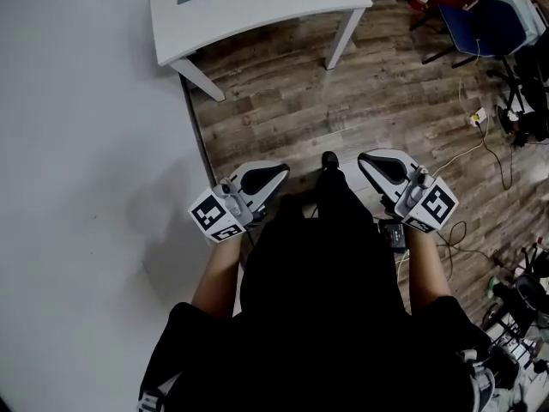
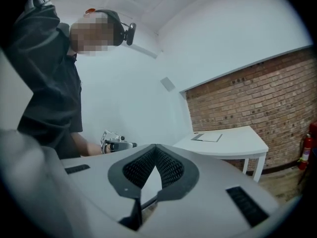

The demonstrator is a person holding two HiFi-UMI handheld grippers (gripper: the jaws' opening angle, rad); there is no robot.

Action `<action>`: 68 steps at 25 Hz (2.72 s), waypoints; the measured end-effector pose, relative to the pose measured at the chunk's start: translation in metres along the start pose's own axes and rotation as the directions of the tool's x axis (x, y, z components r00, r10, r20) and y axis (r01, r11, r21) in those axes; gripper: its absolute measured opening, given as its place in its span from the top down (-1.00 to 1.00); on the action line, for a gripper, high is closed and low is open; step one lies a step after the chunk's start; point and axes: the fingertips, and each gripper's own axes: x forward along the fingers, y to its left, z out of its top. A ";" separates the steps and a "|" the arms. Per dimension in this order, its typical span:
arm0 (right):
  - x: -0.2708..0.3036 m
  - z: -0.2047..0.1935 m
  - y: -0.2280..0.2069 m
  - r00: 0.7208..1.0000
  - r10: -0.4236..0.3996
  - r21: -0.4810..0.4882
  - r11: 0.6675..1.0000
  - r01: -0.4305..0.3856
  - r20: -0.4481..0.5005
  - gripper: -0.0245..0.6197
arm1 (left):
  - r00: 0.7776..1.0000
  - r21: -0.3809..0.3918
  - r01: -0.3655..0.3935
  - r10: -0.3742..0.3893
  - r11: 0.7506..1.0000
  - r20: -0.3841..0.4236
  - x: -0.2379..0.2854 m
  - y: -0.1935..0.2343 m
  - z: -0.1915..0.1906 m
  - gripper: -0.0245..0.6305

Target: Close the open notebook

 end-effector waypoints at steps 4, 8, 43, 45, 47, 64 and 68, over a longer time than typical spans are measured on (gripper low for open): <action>0.001 0.004 -0.045 0.999 0.008 0.030 1.000 -0.009 0.037 0.90 | 0.999 0.020 -0.032 0.032 0.999 -0.027 0.026 0.019 0.006 0.87; 0.000 0.013 -0.087 0.996 0.042 0.034 0.998 -0.044 0.075 0.90 | 0.997 0.044 -0.063 0.065 0.997 -0.049 0.063 0.046 0.016 0.87; 0.163 0.053 -0.332 0.961 0.270 0.060 0.962 -0.266 -0.065 0.90 | 0.933 -0.037 -0.335 0.337 0.941 0.126 0.133 0.297 0.097 0.87; 0.182 0.064 -0.343 0.959 0.271 0.037 0.962 -0.269 -0.088 0.90 | 0.933 -0.037 -0.327 0.329 0.944 0.142 0.133 0.316 0.108 0.87; 0.203 0.072 -0.351 0.961 0.265 0.030 0.964 -0.263 -0.083 0.90 | 0.932 -0.042 -0.324 0.327 0.945 0.156 0.126 0.335 0.117 0.87; 0.322 0.095 -0.441 0.836 0.541 0.050 0.841 -0.539 -0.093 0.90 | 0.661 -0.151 -0.723 0.739 0.674 0.132 0.085 0.447 0.109 0.87; 0.334 0.106 -0.472 0.774 0.630 0.041 0.777 -0.628 -0.070 0.90 | 0.572 -0.172 -0.797 0.815 0.579 0.095 0.097 0.464 0.114 0.87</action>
